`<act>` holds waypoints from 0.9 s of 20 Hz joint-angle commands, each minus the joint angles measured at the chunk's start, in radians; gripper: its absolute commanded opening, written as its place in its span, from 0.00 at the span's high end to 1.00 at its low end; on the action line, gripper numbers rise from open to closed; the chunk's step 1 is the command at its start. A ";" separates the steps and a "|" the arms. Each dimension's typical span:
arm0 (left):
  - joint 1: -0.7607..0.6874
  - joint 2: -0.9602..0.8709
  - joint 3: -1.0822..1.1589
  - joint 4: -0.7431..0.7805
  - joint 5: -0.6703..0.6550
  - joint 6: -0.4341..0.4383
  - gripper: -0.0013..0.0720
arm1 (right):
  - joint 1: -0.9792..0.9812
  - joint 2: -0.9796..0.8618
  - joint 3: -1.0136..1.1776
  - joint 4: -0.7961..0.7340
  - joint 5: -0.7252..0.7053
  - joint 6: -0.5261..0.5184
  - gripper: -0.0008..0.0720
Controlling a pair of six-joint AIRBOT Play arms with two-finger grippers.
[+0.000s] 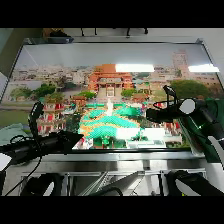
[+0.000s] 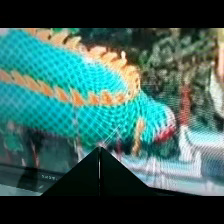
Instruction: Fold the shirts.
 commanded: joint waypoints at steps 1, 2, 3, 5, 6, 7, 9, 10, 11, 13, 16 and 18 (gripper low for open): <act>0.000 0.001 -0.001 0.000 0.000 0.001 0.96 | 0.000 0.001 -0.001 0.000 0.000 0.000 0.96; 0.000 0.001 -0.001 0.000 0.000 0.001 0.96 | 0.000 0.001 -0.001 0.000 0.000 0.000 0.96; 0.000 0.001 -0.001 0.001 0.001 0.002 0.96 | 0.000 0.001 -0.001 0.000 0.000 0.000 0.96; 0.001 0.001 0.000 0.002 0.021 0.002 0.96 | 0.000 0.001 -0.001 0.000 0.000 0.000 0.96; 0.004 0.001 0.000 0.017 0.043 0.002 0.96 | 0.000 0.001 -0.001 0.000 0.000 0.000 0.96; 0.015 0.001 0.002 0.056 0.066 -0.001 0.96 | 0.000 0.001 -0.001 0.000 0.000 0.000 0.96; 0.074 -0.013 0.040 0.223 0.083 -0.055 0.96 | 0.000 0.001 -0.001 0.000 0.000 0.000 0.96; 0.122 -0.033 0.077 0.333 0.079 -0.067 0.96 | 0.000 0.001 -0.001 0.000 0.000 0.000 0.96; 0.175 -0.059 0.114 0.419 0.071 -0.067 0.83 | 0.000 0.001 -0.001 0.000 0.000 0.000 0.96; 0.307 -0.133 0.188 0.556 0.063 -0.075 0.05 | 0.000 0.001 -0.001 0.000 0.000 0.000 0.96; 0.552 -0.273 0.257 0.629 0.068 -0.074 0.05 | 0.000 0.001 -0.001 0.000 0.000 0.000 0.96; 0.711 -0.364 0.251 0.629 0.067 -0.072 0.05 | 0.000 0.001 -0.001 0.000 0.000 0.000 0.96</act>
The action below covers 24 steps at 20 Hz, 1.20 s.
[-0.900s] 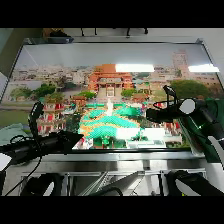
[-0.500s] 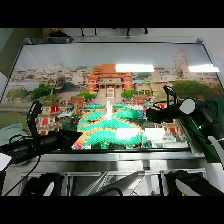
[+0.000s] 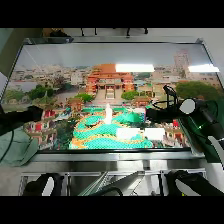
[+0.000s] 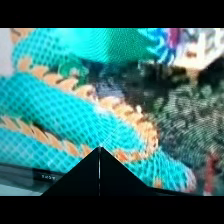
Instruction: Fold the shirts.
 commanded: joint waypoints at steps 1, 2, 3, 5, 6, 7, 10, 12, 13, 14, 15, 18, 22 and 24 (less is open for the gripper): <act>0.283 -0.157 0.014 0.085 0.000 -0.005 0.05 | 0.000 0.001 -0.001 0.000 0.000 0.000 0.96; 0.350 -0.193 0.001 0.085 0.001 -0.005 0.05 | 0.000 0.001 -0.001 0.000 0.000 0.000 0.96; 0.417 -0.232 -0.012 0.085 0.002 -0.005 0.05 | 0.000 0.001 -0.001 0.000 0.000 0.000 0.96; 0.518 -0.312 -0.024 0.084 0.013 0.019 0.05 | 0.000 0.001 -0.001 0.000 0.000 0.000 0.96; 0.552 -0.353 -0.024 0.085 0.016 0.038 0.05 | 0.000 0.001 -0.001 0.000 0.000 0.000 0.96; 0.580 -0.397 -0.024 0.085 0.020 0.054 0.05 | 0.000 0.001 -0.001 0.000 0.000 0.000 0.96; 0.619 -0.514 -0.020 0.086 0.045 0.073 0.05 | 0.000 0.001 -0.001 0.000 0.000 0.000 0.96; 0.631 -0.587 0.002 0.089 0.039 0.075 0.05 | 0.000 0.001 -0.001 0.000 0.000 0.000 0.96; 0.631 -0.622 0.020 0.110 0.026 0.074 0.05 | 0.000 0.001 -0.001 0.000 0.000 0.000 0.96; 0.624 -0.650 0.037 0.142 0.012 0.074 0.05 | 0.000 0.001 -0.001 0.000 0.000 0.000 0.96; 0.615 -0.677 0.055 0.187 0.001 0.069 0.05 | 0.000 0.001 -0.001 0.000 0.000 0.000 0.96; 0.577 -0.731 0.106 0.235 0.000 0.061 0.06 | 0.000 0.001 -0.001 0.000 0.000 0.000 0.96; 0.489 -0.800 0.232 0.233 -0.051 0.044 0.96 | 0.000 0.001 -0.001 0.000 0.000 0.000 0.96; 0.417 -0.809 0.305 0.222 -0.063 0.044 0.96 | 0.000 0.001 -0.001 0.000 0.000 0.000 0.96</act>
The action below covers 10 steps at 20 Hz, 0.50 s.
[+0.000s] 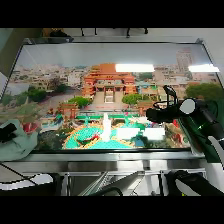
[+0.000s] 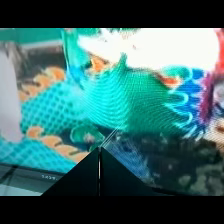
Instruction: Fold the shirts.
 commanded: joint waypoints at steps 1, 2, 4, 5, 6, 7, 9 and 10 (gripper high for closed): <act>-0.115 -0.029 0.125 -0.032 -0.034 -0.006 0.97 | 0.000 0.000 -0.001 0.000 0.000 0.000 0.96; -0.161 -0.029 0.173 -0.085 -0.045 -0.005 0.97 | 0.000 0.000 -0.001 0.000 0.000 0.000 0.96; -0.259 -0.010 0.261 -0.256 -0.056 0.026 0.97 | 0.000 0.000 -0.001 0.000 0.000 0.000 0.96; -0.315 0.007 0.299 -0.357 -0.056 0.053 0.97 | 0.000 0.000 -0.001 0.000 0.000 0.000 0.96; -0.381 0.030 0.341 -0.459 -0.056 0.087 0.97 | 0.000 0.000 -0.001 0.000 0.000 0.000 0.96; -0.447 0.050 0.376 -0.526 -0.055 0.105 0.97 | 0.000 0.000 -0.001 0.000 0.000 0.000 0.96; -0.600 0.085 0.423 -0.558 -0.047 0.111 0.97 | 0.000 0.000 -0.001 0.000 -0.004 0.000 0.96; -0.678 0.100 0.424 -0.557 -0.036 0.110 0.97 | 0.000 0.000 -0.001 0.000 -0.004 0.000 0.96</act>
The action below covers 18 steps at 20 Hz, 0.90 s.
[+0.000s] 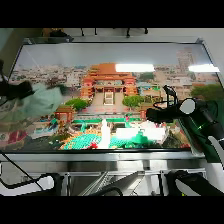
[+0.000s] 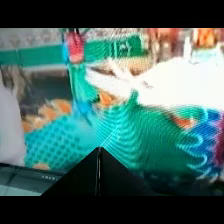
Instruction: Fold the shirts.
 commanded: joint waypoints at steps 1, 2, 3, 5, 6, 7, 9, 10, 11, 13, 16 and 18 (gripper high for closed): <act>-0.256 0.047 0.052 -0.122 0.022 0.028 0.97 | 0.000 0.000 -0.001 0.000 -0.002 0.000 0.96; -0.321 0.047 0.033 -0.122 0.034 0.027 0.97 | 0.000 0.000 -0.001 0.000 -0.002 0.000 0.96; -0.375 0.047 0.002 -0.122 0.060 0.026 0.97 | 0.000 0.000 -0.001 0.000 -0.002 0.000 0.96; -0.478 0.047 -0.081 -0.123 0.159 0.027 0.96 | 0.000 -0.001 -0.001 0.000 -0.003 0.000 0.96; -0.522 0.044 -0.123 -0.122 0.235 0.027 0.96 | 0.000 -0.003 -0.001 0.000 -0.002 0.000 0.96; -0.560 0.039 -0.151 -0.123 0.294 0.028 0.88 | 0.000 -0.004 -0.001 0.000 -0.002 0.000 0.96; -0.601 0.037 -0.176 -0.123 0.356 0.021 0.05 | -0.001 -0.004 0.000 -0.002 -0.003 0.000 0.96; -0.599 0.037 -0.164 -0.121 0.327 0.021 0.05 | -0.006 -0.004 0.001 -0.002 -0.007 0.000 0.96; -0.583 0.037 -0.143 -0.118 0.274 0.021 0.05 | -0.018 -0.005 0.005 -0.002 -0.007 0.000 0.94; -0.520 0.038 -0.089 -0.093 0.115 0.016 0.05 | -0.055 -0.005 0.018 0.001 -0.016 -0.021 0.59; -0.415 0.039 -0.135 -0.097 -0.095 0.004 0.05 | -0.098 -0.030 0.023 0.017 -0.058 -0.107 0.56; -0.371 0.053 -0.270 -0.098 -0.137 0.001 0.05 | -0.097 -0.082 0.023 0.075 -0.061 -0.178 0.35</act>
